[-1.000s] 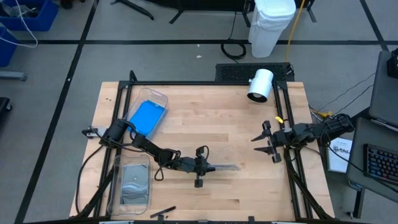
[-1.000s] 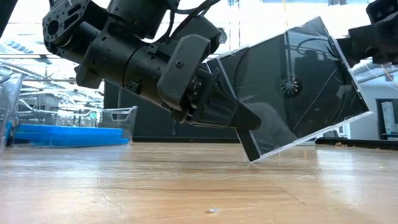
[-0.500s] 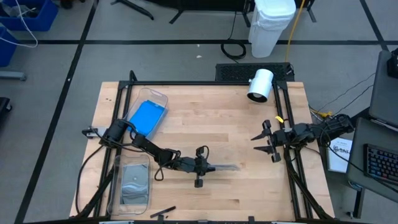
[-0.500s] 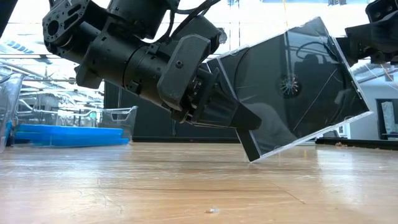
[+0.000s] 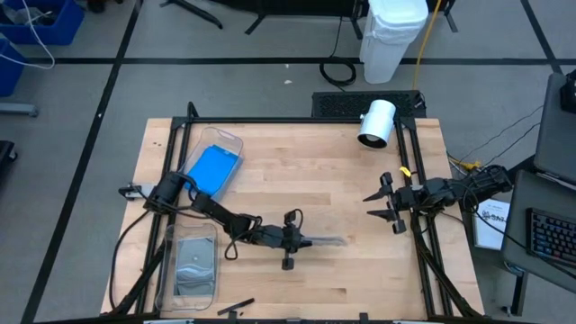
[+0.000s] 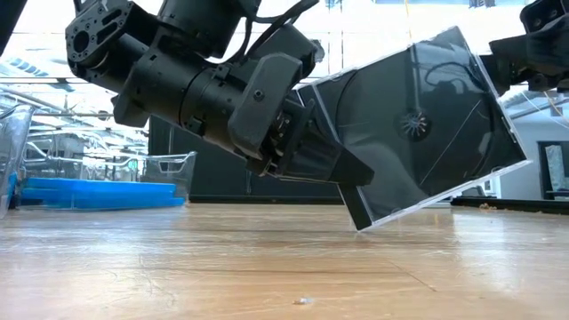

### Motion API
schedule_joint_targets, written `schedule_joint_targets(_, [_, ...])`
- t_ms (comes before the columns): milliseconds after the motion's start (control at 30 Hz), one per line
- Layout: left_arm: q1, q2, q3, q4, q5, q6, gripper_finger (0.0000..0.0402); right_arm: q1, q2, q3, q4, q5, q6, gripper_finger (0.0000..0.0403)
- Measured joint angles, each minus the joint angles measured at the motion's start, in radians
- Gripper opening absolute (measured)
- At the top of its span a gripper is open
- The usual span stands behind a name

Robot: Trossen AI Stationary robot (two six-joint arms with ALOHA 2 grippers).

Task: Pick & place jewel cases by type
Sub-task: Put the black CD case into the bottom transparent bin

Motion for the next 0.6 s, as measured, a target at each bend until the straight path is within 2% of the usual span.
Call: schedule_joint_targets(600, [0.010,0.001,0.000,0.015,-0.012,0.013,0.0033,0.000,0.000,0.000,-0.015,-0.001,0.052,0.0164])
